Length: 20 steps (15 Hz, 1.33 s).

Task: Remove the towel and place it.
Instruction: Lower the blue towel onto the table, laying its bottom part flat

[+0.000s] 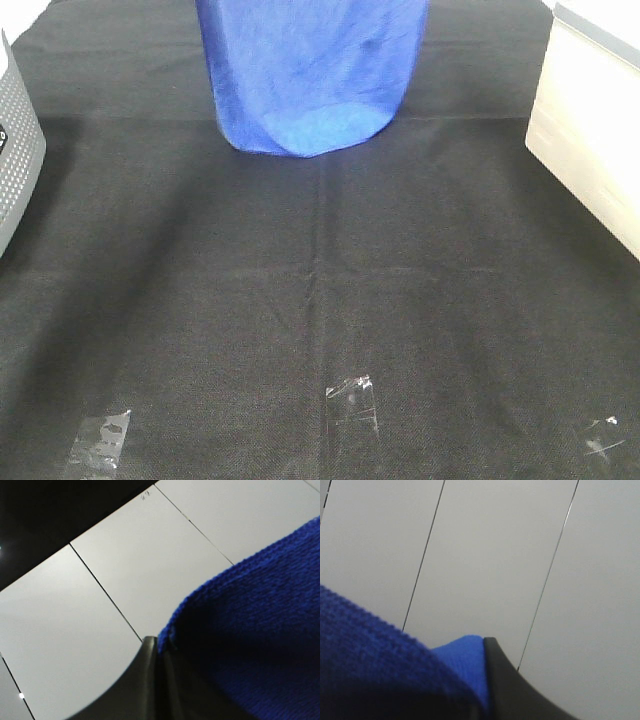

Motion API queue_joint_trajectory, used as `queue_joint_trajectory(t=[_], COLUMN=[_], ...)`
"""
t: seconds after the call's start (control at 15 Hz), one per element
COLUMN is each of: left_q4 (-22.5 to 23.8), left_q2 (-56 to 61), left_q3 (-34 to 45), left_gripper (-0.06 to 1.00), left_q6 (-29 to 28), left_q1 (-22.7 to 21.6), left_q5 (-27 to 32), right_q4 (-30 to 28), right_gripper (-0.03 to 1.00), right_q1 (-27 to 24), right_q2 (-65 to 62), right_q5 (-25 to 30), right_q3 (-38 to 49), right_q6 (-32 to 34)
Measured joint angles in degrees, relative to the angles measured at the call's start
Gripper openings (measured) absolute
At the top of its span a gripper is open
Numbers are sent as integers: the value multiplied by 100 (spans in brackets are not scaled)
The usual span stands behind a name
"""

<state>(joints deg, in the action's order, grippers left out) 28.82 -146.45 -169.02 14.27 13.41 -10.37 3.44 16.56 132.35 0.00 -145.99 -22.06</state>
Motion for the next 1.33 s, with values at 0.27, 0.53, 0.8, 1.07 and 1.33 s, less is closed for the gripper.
queue_joint_trajectory(t=[0.27,0.53,0.8,1.07,1.33], left_q4=[-17,-11,-11,-11,-11], left_q2=[-74,-63,155,298,298], left_q3=[57,57,69,69,69], left_gripper=[0,0,0,0,0], left_q6=[6,6,160,172,172], left_q1=[0,-34,-80,-80,-80], left_q5=[138,57,-550,-653,-647], right_q4=[57,86,86,86,86], right_gripper=[0,0,0,0,0], right_q1=[-23,-23,-23,-17,-17], right_q2=[160,166,-40,-92,-92], right_q5=[447,252,-361,-344,-103], right_q3=[0,0,-138,-332,-332], right_q6=[34,34,74,149,160])
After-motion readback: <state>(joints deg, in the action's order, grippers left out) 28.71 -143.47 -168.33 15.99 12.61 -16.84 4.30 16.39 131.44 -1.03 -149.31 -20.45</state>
